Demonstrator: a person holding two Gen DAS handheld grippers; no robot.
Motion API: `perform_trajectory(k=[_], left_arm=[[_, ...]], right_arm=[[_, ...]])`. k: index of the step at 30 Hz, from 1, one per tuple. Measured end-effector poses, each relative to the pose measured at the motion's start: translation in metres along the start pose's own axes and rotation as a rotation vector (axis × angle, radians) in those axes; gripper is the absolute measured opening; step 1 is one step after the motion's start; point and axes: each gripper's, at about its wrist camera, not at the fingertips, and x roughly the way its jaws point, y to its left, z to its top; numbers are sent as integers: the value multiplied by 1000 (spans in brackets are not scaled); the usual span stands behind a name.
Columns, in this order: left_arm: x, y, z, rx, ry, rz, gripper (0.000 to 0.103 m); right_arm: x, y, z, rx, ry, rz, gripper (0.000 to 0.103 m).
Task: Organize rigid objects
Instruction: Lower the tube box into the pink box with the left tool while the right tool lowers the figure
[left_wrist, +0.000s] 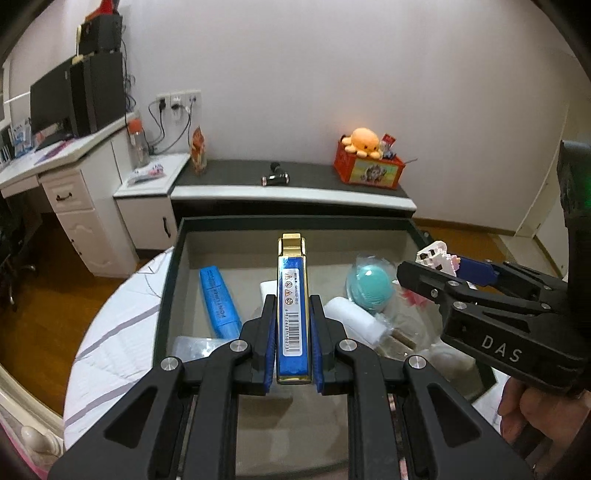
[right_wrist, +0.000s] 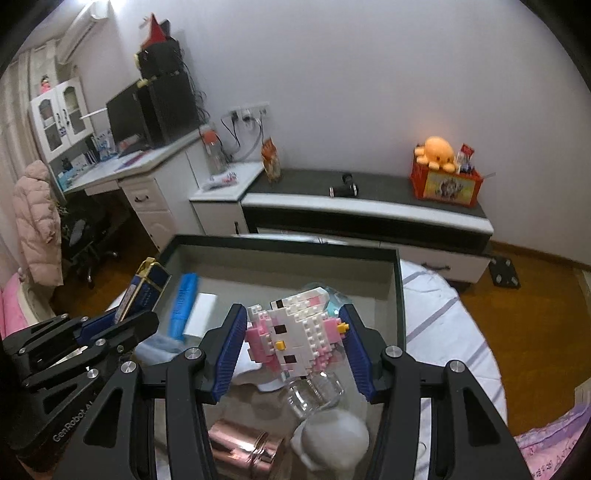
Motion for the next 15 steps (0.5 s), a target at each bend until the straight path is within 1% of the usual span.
perform_trajectory(k=[5,8,9,10,11,12,13,15], left_arm=[[20,-1,-4,15,50,10,16],[22,-4,-7,33,49,36,20],[21,-6,-7,41,44,44,29],[18,-7,-9,46,38,52,49],[15,-8,-10,47,25,68,58],[9,-6,-11,43,2,93,76],[3,-5,-12,39,-19,104,92],[-12,-1,-14,30,-66,117,100]], right_arm=[[19,-12,-4,34,42,2,54],[24,-15,-9,40,68,17,55],[23,-15,-10,40,68,19,61],[22,-15,-12,39,64,19,66],[21,-16,-12,39,61,21,75],[17,-18,-14,52,49,17,79],[15,-19,-14,61,41,19,79],[10,-23,-16,90,32,49,81]])
